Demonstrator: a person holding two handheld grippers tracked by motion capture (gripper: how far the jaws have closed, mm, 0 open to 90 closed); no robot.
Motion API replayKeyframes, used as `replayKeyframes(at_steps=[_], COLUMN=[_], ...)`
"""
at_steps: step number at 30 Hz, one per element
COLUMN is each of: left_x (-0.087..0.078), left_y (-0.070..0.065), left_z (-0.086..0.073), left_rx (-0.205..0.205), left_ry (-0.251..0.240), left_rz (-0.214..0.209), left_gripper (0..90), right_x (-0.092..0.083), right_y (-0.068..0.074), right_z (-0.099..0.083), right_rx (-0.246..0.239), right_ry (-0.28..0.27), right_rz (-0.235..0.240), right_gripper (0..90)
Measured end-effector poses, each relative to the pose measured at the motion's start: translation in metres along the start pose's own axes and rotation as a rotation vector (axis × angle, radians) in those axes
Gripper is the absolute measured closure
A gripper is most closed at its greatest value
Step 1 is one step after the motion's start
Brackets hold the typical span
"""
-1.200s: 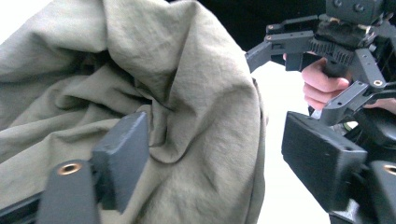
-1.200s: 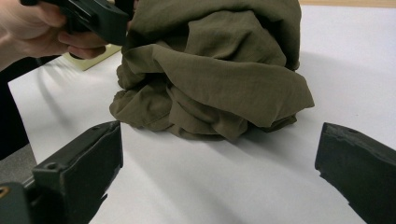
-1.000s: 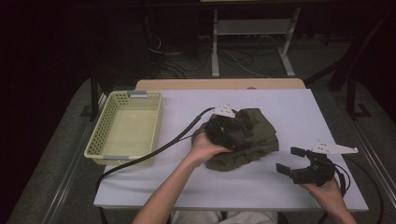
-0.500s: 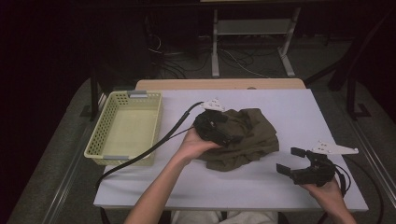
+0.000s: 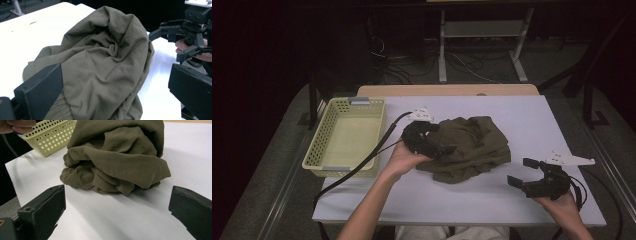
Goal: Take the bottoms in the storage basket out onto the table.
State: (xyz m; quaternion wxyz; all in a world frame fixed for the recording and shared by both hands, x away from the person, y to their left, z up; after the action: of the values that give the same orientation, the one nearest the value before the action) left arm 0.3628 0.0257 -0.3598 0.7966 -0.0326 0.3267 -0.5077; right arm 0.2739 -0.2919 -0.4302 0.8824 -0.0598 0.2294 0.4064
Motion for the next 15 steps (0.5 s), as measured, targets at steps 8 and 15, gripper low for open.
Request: replayKeyframes(at_steps=[8,15], left_x=[-0.023,-0.043], left_y=[0.009,0.017], left_z=[-0.010,-0.021], left_rx=[-0.033,-0.059], left_ry=[-0.026,-0.060], left_rz=[0.057,0.099], left_gripper=[0.0,0.0], right_x=[0.001,0.002], right_y=[0.000,0.000], right_z=[0.000,0.000], right_rx=[-0.002,-0.015], right_ry=[0.002,0.002], right_rz=[0.000,0.000], right_gripper=[0.7,0.7])
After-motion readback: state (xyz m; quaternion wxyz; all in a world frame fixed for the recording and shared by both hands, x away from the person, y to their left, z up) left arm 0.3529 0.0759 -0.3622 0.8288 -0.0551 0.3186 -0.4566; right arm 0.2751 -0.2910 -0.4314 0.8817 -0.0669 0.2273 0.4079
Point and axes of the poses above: each handheld gripper's, and its own axes: x roughly forward along the jaws, z roughly out of its top, y roughly to its left, the point moved 4 cm from there along x, roughly forward along the jaws, and after that the axes turned 13 degrees about -x, right-handed, at the moved point
